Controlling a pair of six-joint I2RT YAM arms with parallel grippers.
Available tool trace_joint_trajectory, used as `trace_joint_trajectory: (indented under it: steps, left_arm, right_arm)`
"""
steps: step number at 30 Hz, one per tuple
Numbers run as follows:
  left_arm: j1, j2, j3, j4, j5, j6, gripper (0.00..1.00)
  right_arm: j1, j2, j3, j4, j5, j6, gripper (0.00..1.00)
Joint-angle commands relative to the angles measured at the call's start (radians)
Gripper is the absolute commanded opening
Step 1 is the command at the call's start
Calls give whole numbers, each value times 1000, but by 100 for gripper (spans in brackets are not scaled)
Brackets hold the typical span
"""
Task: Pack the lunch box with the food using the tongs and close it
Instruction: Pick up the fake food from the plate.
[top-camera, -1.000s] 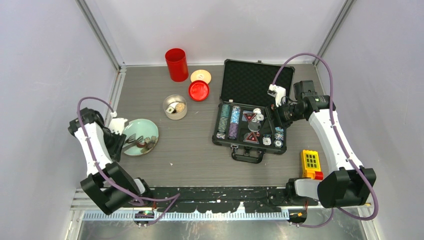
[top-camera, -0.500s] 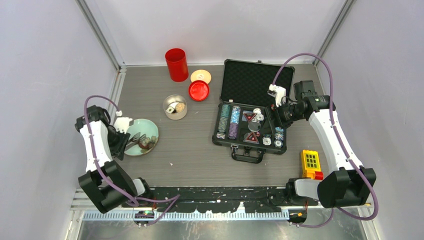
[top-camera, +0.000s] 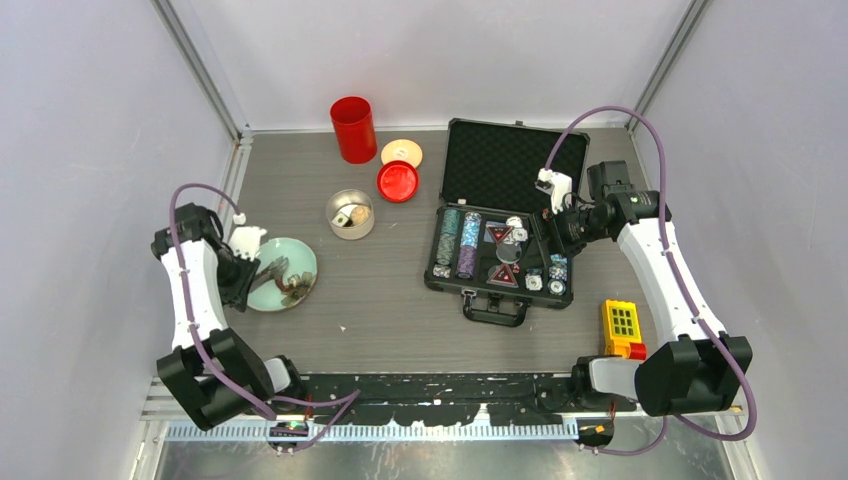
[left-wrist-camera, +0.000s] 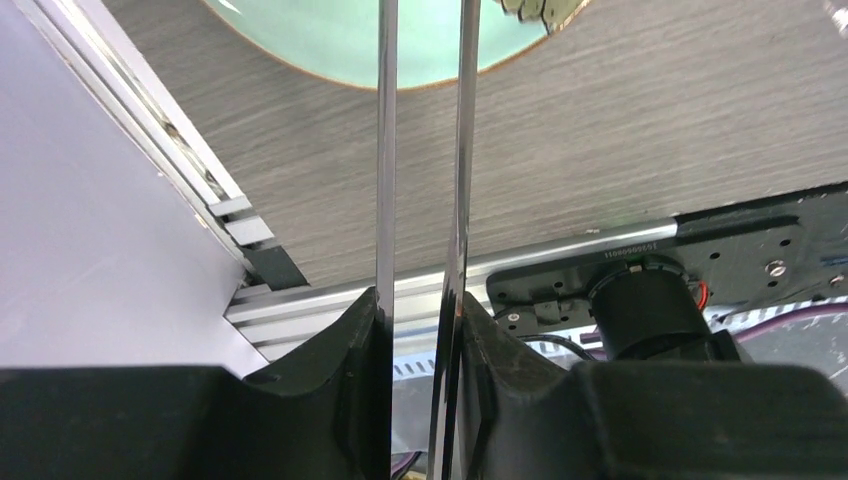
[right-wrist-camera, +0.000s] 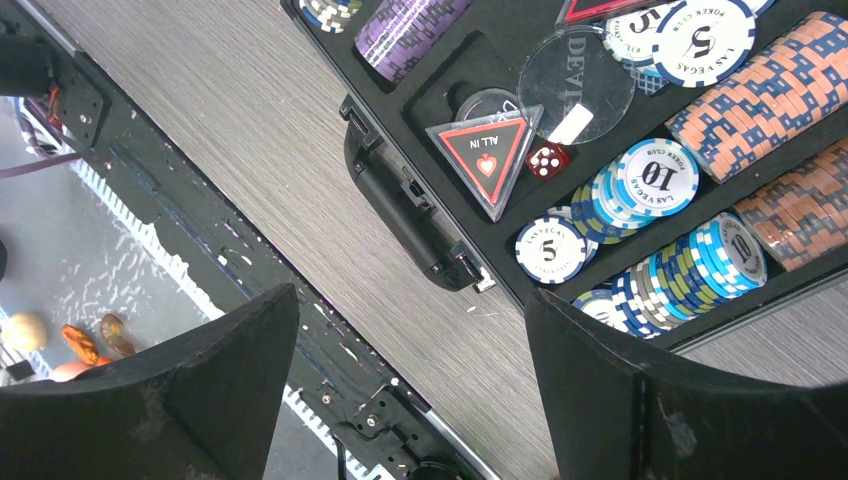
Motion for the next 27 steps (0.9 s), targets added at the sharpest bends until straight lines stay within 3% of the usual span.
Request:
trace_joint_trajectory:
  steps: [1,10,18,27]
  left_arm:
    - [-2,23,101,-2,93,-59,17]
    - [-3,77,180,-19,159,-105,0]
    - [-10,133,322,-24,290,-191,0]
    - [-172,288,557,179,308,-481,0]
  right_arm:
    - [-3,-26,16,3,-11,5,88]
    - [-3,-36,11,1,2,4,88]
    - [-4,-23,16,5,-16,11,88]
    - [-4,-10,20,19,-14,22,88]
